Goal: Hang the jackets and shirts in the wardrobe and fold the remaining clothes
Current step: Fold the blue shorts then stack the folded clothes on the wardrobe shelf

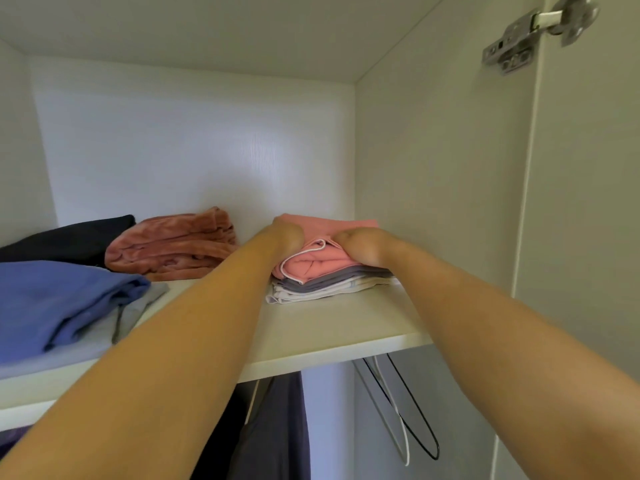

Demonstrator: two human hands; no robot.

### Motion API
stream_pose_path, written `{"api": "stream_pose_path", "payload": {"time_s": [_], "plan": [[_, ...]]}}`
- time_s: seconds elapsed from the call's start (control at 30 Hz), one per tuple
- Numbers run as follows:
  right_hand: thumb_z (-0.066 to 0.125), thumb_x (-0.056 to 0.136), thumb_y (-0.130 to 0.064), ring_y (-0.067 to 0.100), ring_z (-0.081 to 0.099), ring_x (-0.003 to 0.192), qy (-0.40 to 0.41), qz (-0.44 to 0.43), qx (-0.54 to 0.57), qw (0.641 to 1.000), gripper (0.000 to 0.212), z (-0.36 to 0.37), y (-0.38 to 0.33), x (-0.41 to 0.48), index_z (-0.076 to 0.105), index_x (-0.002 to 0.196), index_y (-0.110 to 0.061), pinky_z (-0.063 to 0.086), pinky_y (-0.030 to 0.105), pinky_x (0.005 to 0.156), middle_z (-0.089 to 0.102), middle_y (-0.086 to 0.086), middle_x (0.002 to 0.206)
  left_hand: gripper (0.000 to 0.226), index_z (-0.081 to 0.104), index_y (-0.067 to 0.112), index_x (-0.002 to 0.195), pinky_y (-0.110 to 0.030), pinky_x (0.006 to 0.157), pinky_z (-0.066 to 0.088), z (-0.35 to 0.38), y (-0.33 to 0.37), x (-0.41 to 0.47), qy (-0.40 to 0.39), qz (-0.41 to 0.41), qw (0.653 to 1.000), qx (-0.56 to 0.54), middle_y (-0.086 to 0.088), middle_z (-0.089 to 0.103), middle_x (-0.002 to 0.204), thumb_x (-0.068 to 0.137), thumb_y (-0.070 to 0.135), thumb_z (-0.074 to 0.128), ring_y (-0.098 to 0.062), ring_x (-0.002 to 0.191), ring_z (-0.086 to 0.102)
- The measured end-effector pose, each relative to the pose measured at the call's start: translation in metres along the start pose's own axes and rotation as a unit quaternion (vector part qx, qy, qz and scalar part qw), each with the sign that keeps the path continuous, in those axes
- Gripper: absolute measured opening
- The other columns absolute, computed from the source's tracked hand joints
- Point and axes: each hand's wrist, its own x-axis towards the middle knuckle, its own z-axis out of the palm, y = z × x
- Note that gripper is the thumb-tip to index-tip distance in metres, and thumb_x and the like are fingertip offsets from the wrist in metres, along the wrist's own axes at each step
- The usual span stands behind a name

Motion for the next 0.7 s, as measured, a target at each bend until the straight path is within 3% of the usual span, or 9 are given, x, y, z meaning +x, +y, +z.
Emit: {"api": "stream_pose_path", "payload": {"time_s": [0.1,0.2,0.27,0.37,0.5,0.6,0.7], "plan": [[0.024,0.103,-0.055,0.024,0.037,0.145,0.018,0.013,-0.005,1.000,0.058,0.005,0.012,0.011,0.047,0.150,-0.030,0.026,0.037,0.116,0.038,0.000,0.160,0.042,0.039,-0.004,0.149,-0.032,0.095,0.042,0.007,0.000,0.013,-0.011,-0.006,0.999,-0.037,-0.021,0.046,0.152,0.110,0.011,0.036,-0.035,0.138,0.047],[0.020,0.100,-0.056,0.027,0.043,0.140,0.047,0.010,-0.026,0.999,0.057,0.009,0.016,0.017,0.050,0.145,-0.038,0.033,0.038,0.104,0.043,-0.001,0.157,0.047,0.029,-0.004,0.155,-0.032,0.111,0.032,0.011,-0.006,0.023,0.011,-0.020,0.997,-0.070,-0.021,0.035,0.160,0.111,0.013,0.030,-0.035,0.144,0.040],[0.019,0.098,-0.055,0.029,0.049,0.134,0.082,0.013,-0.039,0.996,0.055,0.014,0.018,0.016,0.053,0.140,-0.043,0.035,0.040,0.095,0.050,0.000,0.152,0.051,0.029,0.004,0.157,-0.035,0.112,0.034,0.013,-0.012,0.024,0.010,-0.026,0.991,-0.131,-0.018,0.037,0.159,0.109,0.020,0.035,-0.035,0.141,0.042],[0.026,0.099,-0.055,0.031,0.054,0.126,0.142,0.008,-0.022,0.990,0.050,0.019,0.018,0.008,0.057,0.134,-0.037,0.039,0.040,0.091,0.057,0.005,0.142,0.049,0.046,0.012,0.148,-0.043,0.109,0.045,0.014,-0.023,0.016,0.012,-0.005,0.980,-0.197,-0.018,0.053,0.145,0.103,0.032,0.041,-0.036,0.128,0.055],[0.037,0.100,-0.054,0.034,0.057,0.116,0.246,0.013,0.040,0.968,0.044,0.012,0.008,-0.012,0.062,0.120,-0.024,0.042,0.043,0.097,0.057,0.009,0.128,0.052,0.061,0.010,0.132,-0.041,0.103,0.050,0.009,-0.027,0.000,0.018,-0.036,0.970,-0.240,-0.018,0.064,0.131,0.103,0.045,0.036,-0.034,0.114,0.063],[0.048,0.097,-0.040,0.034,0.061,0.106,0.290,-0.006,0.072,0.954,0.029,0.006,-0.004,-0.041,0.067,0.104,-0.020,0.047,0.039,0.089,0.066,0.011,0.115,0.051,0.059,0.009,0.133,-0.033,0.086,0.046,0.004,-0.017,-0.019,0.068,0.027,0.985,-0.155,-0.017,0.064,0.127,0.103,0.046,0.037,-0.030,0.099,0.058],[0.055,0.088,-0.028,0.032,0.063,0.094,0.315,-0.032,0.100,0.943,0.016,0.007,-0.013,-0.080,0.068,0.089,-0.018,0.053,0.039,0.082,0.071,0.007,0.097,0.052,0.052,0.014,0.139,-0.041,0.094,0.046,0.018,-0.005,-0.058,0.168,0.125,0.978,-0.019,-0.014,0.055,0.140,0.096,0.043,0.048,-0.035,0.122,0.054]]}}
